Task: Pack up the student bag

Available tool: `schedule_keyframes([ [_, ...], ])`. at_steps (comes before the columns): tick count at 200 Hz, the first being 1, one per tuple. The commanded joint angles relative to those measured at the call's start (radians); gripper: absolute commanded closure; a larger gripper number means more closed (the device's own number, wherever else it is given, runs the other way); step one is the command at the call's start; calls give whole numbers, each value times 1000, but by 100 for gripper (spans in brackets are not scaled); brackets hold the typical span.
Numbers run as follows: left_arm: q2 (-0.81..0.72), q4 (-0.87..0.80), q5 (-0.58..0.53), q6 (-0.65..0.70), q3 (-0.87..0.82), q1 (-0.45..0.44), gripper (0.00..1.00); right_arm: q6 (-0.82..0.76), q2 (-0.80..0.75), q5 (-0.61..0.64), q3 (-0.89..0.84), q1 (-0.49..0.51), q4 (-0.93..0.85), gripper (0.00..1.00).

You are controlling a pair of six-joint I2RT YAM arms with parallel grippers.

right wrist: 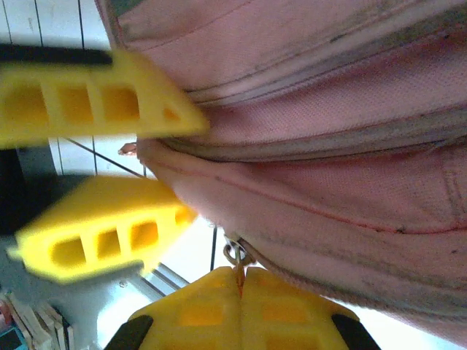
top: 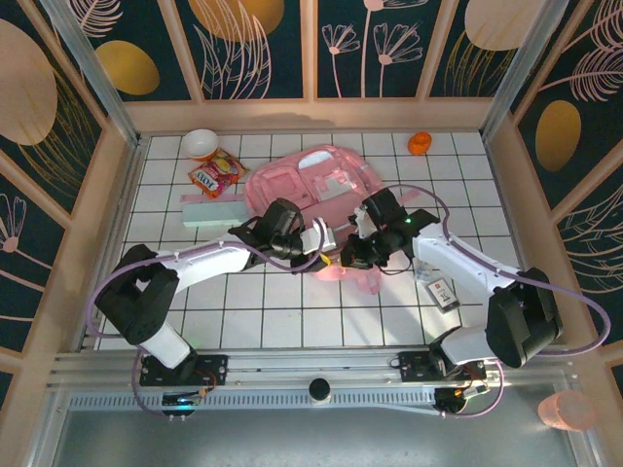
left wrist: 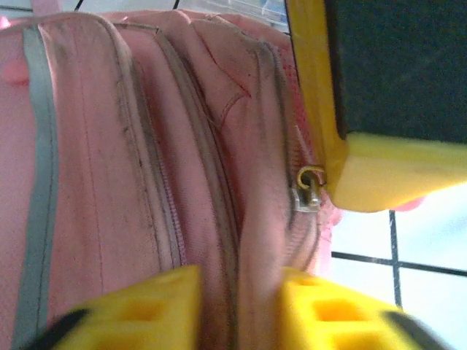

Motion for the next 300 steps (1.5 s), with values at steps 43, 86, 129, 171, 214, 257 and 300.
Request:
schedule_keyframes([
  [43, -50, 114, 90, -71, -34, 3, 100, 34, 4, 331, 6, 18, -9, 100],
  [86, -82, 201, 106, -146, -46, 2, 100, 94, -44, 343, -75, 60, 139, 87],
  [129, -98, 232, 107, -171, -41, 1, 100, 164, -82, 369, -157, 91, 247, 79],
  [171, -112, 229, 92, -170, -46, 3, 100, 182, -115, 430, -184, 94, 256, 95],
  [214, -148, 168, -17, -93, -91, 14, 100, 98, -170, 463, -164, 25, 85, 100],
  [257, -210, 115, -65, -38, -158, 67, 100, -34, -219, 423, -157, -107, -31, 100],
  [300, -266, 103, -114, -4, -206, 102, 93, -43, -225, 242, -168, -55, 68, 100],
])
